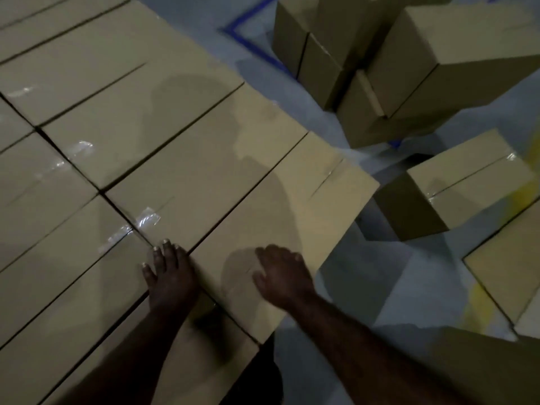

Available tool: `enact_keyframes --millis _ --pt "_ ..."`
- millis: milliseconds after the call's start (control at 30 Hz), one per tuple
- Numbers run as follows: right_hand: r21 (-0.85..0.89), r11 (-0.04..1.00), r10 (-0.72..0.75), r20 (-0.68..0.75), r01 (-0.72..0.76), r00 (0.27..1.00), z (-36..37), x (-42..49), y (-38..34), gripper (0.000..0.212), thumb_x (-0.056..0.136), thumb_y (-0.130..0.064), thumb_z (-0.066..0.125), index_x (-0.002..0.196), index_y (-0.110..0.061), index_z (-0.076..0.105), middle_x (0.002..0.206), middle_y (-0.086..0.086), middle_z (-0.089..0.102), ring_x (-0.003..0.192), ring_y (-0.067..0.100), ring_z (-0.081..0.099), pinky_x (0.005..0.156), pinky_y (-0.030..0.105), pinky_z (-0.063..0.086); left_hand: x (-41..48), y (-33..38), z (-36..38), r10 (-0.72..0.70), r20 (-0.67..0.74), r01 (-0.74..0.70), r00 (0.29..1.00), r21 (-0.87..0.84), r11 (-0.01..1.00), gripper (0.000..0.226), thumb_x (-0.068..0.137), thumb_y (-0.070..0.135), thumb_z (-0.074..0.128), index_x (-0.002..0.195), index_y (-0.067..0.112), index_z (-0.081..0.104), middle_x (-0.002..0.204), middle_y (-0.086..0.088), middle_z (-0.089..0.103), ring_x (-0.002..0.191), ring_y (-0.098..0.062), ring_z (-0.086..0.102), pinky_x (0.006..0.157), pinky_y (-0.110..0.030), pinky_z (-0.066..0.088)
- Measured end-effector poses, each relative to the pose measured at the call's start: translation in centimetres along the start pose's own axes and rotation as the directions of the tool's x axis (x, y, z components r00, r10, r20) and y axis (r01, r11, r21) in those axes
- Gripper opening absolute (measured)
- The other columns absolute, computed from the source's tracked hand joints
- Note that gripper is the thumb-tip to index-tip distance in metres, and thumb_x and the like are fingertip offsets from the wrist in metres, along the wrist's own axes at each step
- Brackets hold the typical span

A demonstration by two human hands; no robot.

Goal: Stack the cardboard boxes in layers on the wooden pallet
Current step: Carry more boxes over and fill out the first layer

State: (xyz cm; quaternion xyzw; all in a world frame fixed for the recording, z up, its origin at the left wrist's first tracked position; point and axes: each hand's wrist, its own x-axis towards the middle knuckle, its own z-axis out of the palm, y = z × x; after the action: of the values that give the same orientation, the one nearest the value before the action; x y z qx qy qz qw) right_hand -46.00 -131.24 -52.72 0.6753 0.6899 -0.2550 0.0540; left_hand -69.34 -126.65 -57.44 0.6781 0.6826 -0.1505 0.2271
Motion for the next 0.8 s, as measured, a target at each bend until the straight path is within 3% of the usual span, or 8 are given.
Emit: enact_keyframes --millis 100,233,300,400,533,600,700,800 --pt "-0.012 0.994 0.108 -0.163 -0.111 0.981 -5.6 4.4 5.4 0.059 0.093 -0.047 0.042 0.145 -0.019 0.044 0.135 0.01 0.054 0.12 0.034 0.053 0.098 0.044 0.041 1.5 2.9 -1.9 -0.001 0.004 0.001 1.0 -0.011 1.0 0.062 0.091 0.028 0.03 0.137 -0.01 0.048 0.151 -0.035 0.034 0.137 -0.057 0.032 0.103 -0.074 0.028" --pt "0.118 0.966 0.257 -0.36 -0.23 0.897 -11.0 13.1 13.4 0.062 0.084 -0.044 0.045 0.136 -0.011 0.055 0.125 0.017 0.059 0.115 0.04 0.055 0.094 0.048 0.044 5.7 9.1 -4.7 -0.01 -0.056 0.003 0.998 -0.123 0.992 0.074 0.095 0.047 0.036 0.149 -0.003 0.033 0.16 -0.028 0.018 0.148 -0.047 0.013 0.116 -0.061 0.016" --pt "0.168 0.957 0.286 -0.379 -0.239 0.88 -12.5 18.2 17.1 0.063 0.085 -0.044 0.051 0.136 -0.008 0.053 0.128 0.02 0.057 0.119 0.041 0.053 0.097 0.05 0.044 7.9 11.7 -5.0 -0.044 -0.086 0.028 0.995 -0.177 0.984 0.076 0.098 0.051 0.041 0.154 0.001 0.025 0.163 -0.023 0.009 0.151 -0.042 0.004 0.12 -0.053 0.008" --pt "0.329 0.908 0.335 -0.195 -0.26 0.922 -14.3 25.2 20.4 0.072 0.091 -0.048 0.06 0.148 -0.009 0.039 0.141 0.02 0.048 0.13 0.04 0.045 0.105 0.047 0.039 11.8 15.3 -4.9 -0.1 -0.114 0.072 0.988 -0.225 0.972 0.084 0.096 0.058 0.043 0.156 0.004 0.019 0.165 -0.019 0.002 0.152 -0.038 0.0 0.121 -0.049 0.005" --pt "0.438 0.846 0.261 0.154 -0.303 0.953 -14.7 29.8 22.1 0.092 0.088 -0.069 0.056 0.157 -0.017 0.024 0.157 0.014 0.037 0.141 0.033 0.039 0.111 0.042 0.037 14.9 18.5 -4.0 -0.161 -0.05 0.148 0.986 -0.208 0.967 0.111 0.078 0.084 0.013 0.157 0.007 0.017 0.165 -0.017 0.001 0.152 -0.039 -0.001 0.12 -0.053 0.004" --pt "0.393 0.877 0.204 0.211 -0.274 0.956 -15.0 30.6 22.4 0.092 0.086 -0.075 0.052 0.155 -0.019 0.029 0.154 0.01 0.043 0.138 0.032 0.045 0.107 0.04 0.04 15.4 19.1 -3.3 -0.189 -0.064 0.174 0.98 -0.192 0.966 0.12 0.074 0.089 -0.003 0.157 0.005 0.019 0.165 -0.018 0.002 0.151 -0.042 0.0 0.118 -0.057 0.004" --pt "0.372 0.889 0.191 0.23 -0.268 0.954 -15.0 30.8 22.6 0.085 0.088 -0.072 0.054 0.151 -0.018 0.036 0.15 0.009 0.049 0.134 0.032 0.049 0.103 0.04 0.044 15.5 19.3 -2.7 -0.234 0.0 0.231 0.972 -0.16 0.96 0.109 0.082 0.08 0.0 0.157 0.003 0.017 0.165 -0.017 -0.001 0.151 -0.042 -0.001 0.118 -0.059 0.003" --pt "0.33 0.909 0.178 0.25 -0.257 0.952 -15.2 31.1 22.6 0.082 0.088 -0.071 0.055 0.148 -0.016 0.04 0.146 0.011 0.052 0.13 0.033 0.052 0.1 0.04 0.047 15.4 19.2 -2.4 -0.211 0.004 0.209 0.978 -0.139 0.968 0.102 0.092 0.075 0.003 0.152 -0.003 0.028 0.162 -0.025 0.013 0.147 -0.049 0.013 0.112 -0.068 0.014"
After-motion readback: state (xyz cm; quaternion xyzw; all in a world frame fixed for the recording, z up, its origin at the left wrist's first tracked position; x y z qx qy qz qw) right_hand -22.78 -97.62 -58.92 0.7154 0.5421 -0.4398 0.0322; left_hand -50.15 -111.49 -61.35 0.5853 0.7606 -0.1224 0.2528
